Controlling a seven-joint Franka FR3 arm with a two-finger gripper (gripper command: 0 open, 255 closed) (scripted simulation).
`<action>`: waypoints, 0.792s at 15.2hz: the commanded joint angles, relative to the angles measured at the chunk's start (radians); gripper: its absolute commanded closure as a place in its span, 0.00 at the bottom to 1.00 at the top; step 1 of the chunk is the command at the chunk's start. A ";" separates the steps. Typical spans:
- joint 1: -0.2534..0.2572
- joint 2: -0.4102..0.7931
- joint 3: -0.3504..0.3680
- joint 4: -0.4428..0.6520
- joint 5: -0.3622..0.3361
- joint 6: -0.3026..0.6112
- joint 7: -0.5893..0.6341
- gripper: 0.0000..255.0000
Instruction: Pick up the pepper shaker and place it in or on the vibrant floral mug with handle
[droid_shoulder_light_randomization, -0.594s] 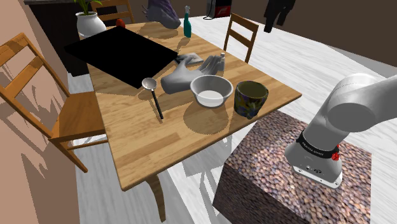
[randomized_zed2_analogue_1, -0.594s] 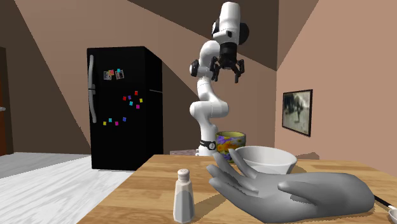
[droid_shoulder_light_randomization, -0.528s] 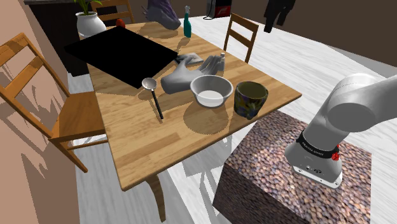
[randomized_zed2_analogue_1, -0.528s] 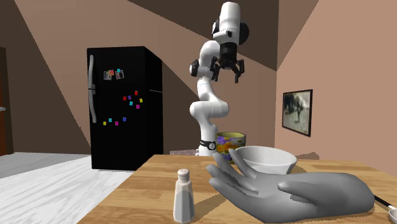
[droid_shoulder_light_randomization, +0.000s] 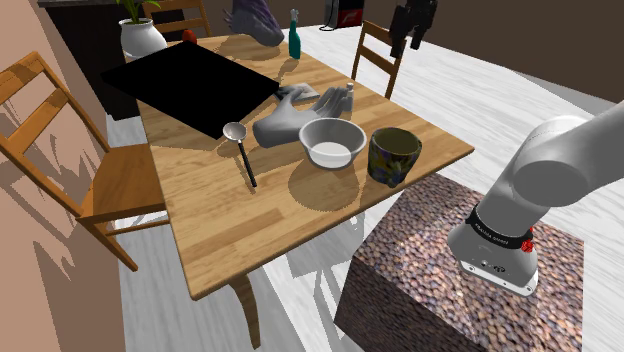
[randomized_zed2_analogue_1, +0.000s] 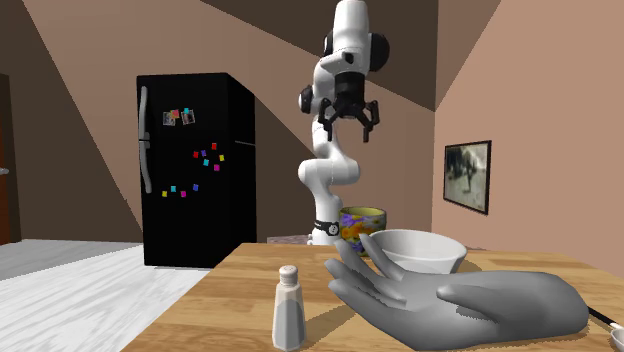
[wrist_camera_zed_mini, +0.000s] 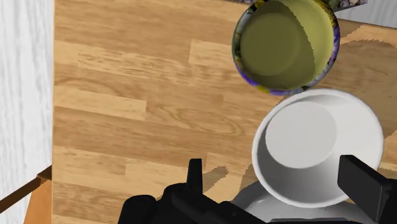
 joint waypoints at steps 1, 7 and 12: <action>-0.006 0.060 -0.021 0.011 0.003 0.047 -0.013 0.00; -0.023 0.264 -0.089 0.092 0.028 0.156 -0.069 0.00; -0.038 0.446 -0.138 0.193 0.074 0.221 -0.123 0.00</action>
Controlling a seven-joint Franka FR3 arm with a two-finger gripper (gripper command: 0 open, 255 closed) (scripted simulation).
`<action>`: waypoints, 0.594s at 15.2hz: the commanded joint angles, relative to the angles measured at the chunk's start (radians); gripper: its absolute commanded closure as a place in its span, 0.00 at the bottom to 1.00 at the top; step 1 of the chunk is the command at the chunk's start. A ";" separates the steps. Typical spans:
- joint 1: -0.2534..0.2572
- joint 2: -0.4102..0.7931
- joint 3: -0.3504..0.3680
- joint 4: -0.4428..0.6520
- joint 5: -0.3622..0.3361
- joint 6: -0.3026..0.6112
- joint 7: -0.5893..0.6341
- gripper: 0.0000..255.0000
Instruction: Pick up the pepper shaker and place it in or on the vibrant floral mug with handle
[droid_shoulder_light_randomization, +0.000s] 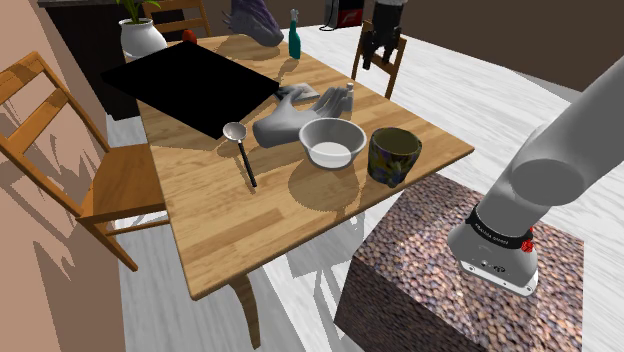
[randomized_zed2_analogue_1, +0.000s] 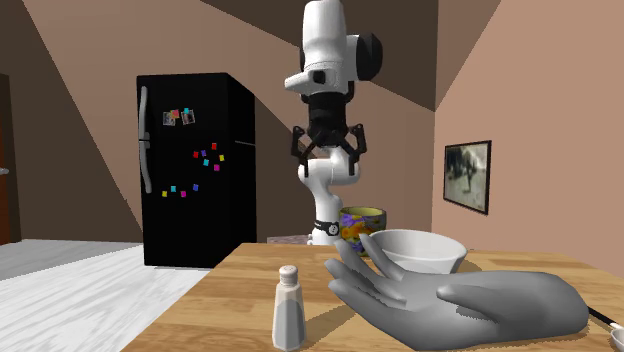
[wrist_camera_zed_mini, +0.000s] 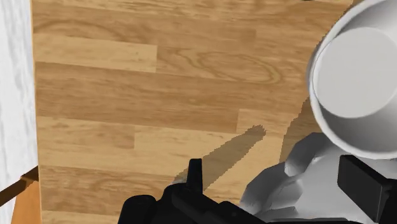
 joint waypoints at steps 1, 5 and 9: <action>-0.006 0.080 -0.017 0.051 0.023 0.022 -0.022 0.00; -0.027 0.234 -0.044 0.161 0.078 0.047 -0.070 0.00; -0.058 0.394 -0.058 0.292 0.140 0.053 -0.114 0.00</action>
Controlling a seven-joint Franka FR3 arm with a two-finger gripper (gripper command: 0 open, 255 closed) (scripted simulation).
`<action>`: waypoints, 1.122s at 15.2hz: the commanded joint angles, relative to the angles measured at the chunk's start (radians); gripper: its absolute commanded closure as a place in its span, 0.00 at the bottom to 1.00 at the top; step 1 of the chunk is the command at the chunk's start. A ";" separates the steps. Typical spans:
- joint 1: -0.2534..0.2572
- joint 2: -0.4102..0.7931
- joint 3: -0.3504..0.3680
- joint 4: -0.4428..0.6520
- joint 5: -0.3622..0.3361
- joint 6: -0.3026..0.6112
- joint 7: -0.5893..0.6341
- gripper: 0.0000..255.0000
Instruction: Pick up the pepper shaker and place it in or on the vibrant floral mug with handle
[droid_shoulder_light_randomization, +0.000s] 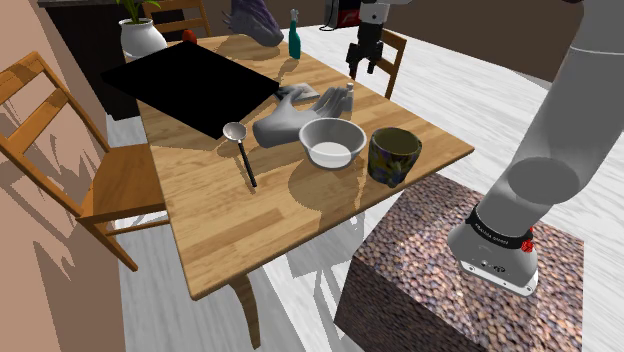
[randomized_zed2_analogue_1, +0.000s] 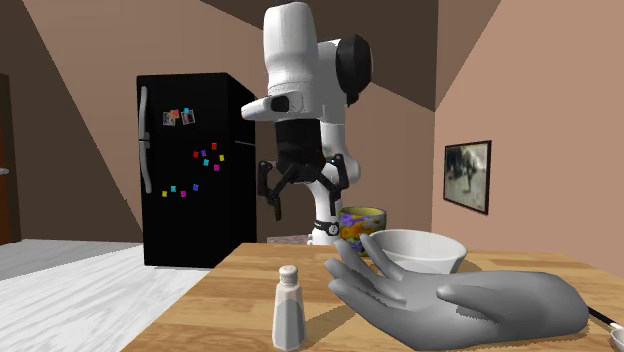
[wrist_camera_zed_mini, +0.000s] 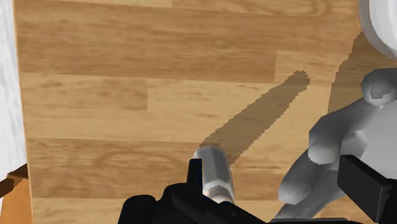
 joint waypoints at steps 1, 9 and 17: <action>-0.015 0.081 -0.003 0.072 0.031 -0.002 -0.015 0.00; -0.065 0.276 0.003 0.231 0.098 0.009 -0.051 0.00; -0.061 0.293 0.008 0.193 0.106 0.062 -0.057 0.00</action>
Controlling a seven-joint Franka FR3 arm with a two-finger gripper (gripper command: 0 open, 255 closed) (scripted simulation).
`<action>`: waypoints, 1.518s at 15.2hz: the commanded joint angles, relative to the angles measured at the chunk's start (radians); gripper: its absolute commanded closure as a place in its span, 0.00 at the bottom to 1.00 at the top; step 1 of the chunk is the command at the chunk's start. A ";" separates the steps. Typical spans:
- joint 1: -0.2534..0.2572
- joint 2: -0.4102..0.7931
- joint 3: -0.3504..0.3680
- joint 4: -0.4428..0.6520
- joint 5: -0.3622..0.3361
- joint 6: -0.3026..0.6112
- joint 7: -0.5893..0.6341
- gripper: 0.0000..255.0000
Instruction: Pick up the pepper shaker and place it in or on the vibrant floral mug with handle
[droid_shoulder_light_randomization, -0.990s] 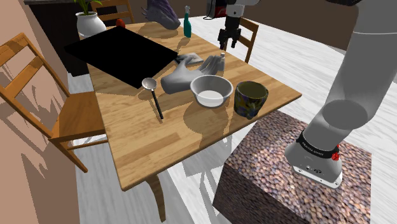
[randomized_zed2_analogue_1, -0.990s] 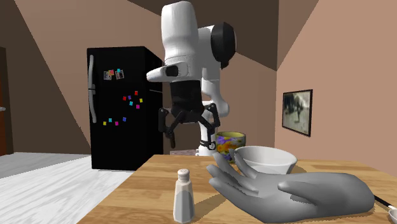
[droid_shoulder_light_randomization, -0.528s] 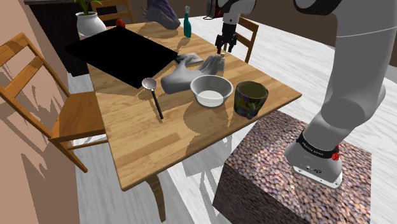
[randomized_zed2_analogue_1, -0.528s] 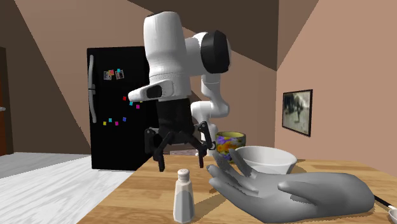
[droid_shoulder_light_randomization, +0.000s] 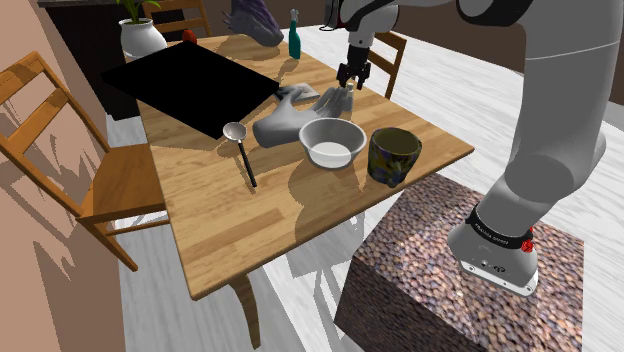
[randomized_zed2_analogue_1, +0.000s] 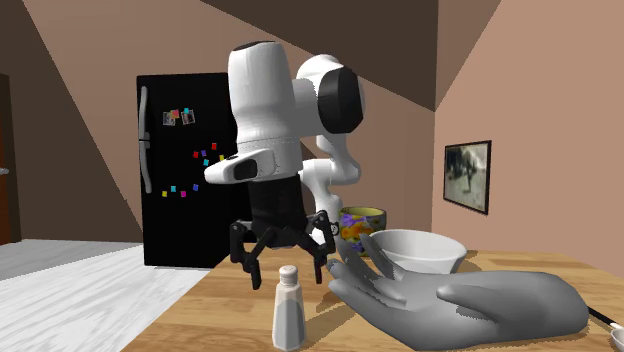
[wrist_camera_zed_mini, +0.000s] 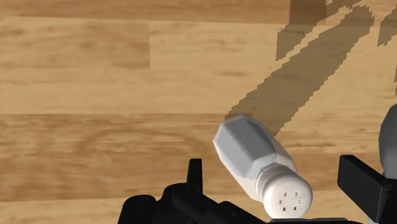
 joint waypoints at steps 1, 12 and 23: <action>0.000 0.000 0.000 0.000 0.000 0.001 0.000 0.00; 0.000 0.000 0.000 -0.001 0.000 0.001 0.000 1.00; 0.001 -0.039 -0.007 0.064 -0.016 -0.100 0.018 1.00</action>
